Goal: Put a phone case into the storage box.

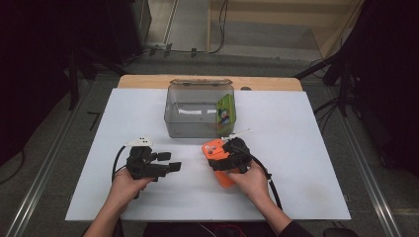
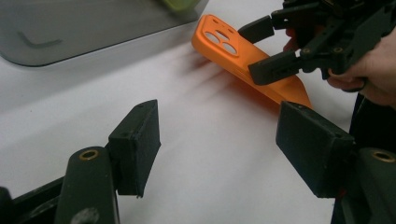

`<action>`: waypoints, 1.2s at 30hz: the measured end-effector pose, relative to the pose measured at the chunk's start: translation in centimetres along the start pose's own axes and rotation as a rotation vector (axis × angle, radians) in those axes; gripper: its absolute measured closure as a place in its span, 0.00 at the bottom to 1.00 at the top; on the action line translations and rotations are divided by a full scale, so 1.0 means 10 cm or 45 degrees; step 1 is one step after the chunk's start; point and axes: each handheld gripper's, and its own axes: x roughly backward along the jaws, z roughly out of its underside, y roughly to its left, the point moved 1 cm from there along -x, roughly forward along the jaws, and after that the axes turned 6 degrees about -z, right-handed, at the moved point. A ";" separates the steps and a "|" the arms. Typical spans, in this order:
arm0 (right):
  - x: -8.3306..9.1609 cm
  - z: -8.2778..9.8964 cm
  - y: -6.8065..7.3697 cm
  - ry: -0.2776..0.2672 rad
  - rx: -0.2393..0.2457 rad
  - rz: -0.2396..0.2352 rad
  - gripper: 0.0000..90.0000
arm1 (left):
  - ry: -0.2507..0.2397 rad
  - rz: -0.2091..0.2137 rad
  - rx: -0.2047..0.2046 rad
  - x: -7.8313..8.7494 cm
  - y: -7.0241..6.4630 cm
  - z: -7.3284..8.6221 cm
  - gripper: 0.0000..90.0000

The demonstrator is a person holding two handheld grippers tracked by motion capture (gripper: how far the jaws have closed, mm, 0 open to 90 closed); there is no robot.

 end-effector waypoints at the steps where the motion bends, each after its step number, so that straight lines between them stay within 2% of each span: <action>1: 0.01 0.00 0.01 -0.003 0.005 -0.009 0.15 | -0.009 0.004 0.015 0.01 -0.01 -0.01 0.35; 3: 0.03 0.00 0.04 -0.012 -0.011 -0.033 0.15 | -0.022 0.001 0.036 0.02 -0.02 -0.04 0.31; 9: 0.07 0.01 0.09 -0.048 -0.019 -0.072 0.15 | -0.036 -0.007 0.092 0.02 -0.04 -0.10 0.31; 15: 0.10 0.00 0.15 -0.067 -0.022 -0.104 0.15 | -0.040 -0.018 0.102 0.02 -0.09 -0.16 0.28; 23: 0.09 -0.01 0.24 -0.113 -0.021 -0.128 0.15 | -0.026 -0.035 0.164 -0.04 -0.15 -0.25 0.28; 25: 0.08 0.00 0.27 -0.119 -0.022 -0.134 0.15 | -0.036 -0.051 0.182 -0.06 -0.16 -0.27 0.28; 30: 0.07 0.00 0.32 -0.162 -0.025 -0.152 0.15 | -0.050 -0.108 0.184 -0.11 -0.20 -0.32 0.29; 36: 0.06 -0.01 0.35 -0.191 -0.030 -0.157 0.15 | -0.063 -0.138 0.203 -0.17 -0.22 -0.35 0.29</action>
